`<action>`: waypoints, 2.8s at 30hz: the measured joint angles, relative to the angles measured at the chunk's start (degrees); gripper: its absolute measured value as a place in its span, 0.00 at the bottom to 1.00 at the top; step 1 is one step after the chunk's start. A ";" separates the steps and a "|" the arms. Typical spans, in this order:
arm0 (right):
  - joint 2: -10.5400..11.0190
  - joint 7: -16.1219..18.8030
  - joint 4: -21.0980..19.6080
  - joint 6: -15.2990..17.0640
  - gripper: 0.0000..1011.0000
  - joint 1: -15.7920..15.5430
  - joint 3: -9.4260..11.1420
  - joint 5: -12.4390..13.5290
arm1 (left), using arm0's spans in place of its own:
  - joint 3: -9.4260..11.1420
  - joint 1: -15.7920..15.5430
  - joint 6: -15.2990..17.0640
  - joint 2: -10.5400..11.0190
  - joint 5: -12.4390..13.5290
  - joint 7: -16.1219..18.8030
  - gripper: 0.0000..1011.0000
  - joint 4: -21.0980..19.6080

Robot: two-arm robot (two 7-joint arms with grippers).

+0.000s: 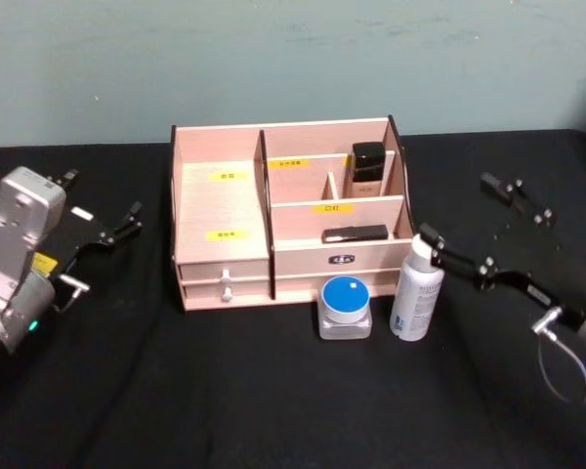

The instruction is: Pick up the facial cleanser and watermelon frost from the table and place them into the tiered storage box.

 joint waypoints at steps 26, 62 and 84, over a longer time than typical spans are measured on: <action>-3.67 6.75 7.33 6.65 0.99 0.01 -1.20 1.31 | 0.00 0.00 0.00 0.00 0.00 0.00 1.00 0.00; -12.68 12.86 18.15 6.17 0.99 7.94 -2.69 -3.54 | 0.00 0.00 0.00 0.00 0.00 0.00 1.00 0.00; -12.48 12.81 17.95 6.22 0.59 7.82 -2.65 -3.30 | 0.00 0.00 0.00 0.00 0.00 0.00 1.00 0.00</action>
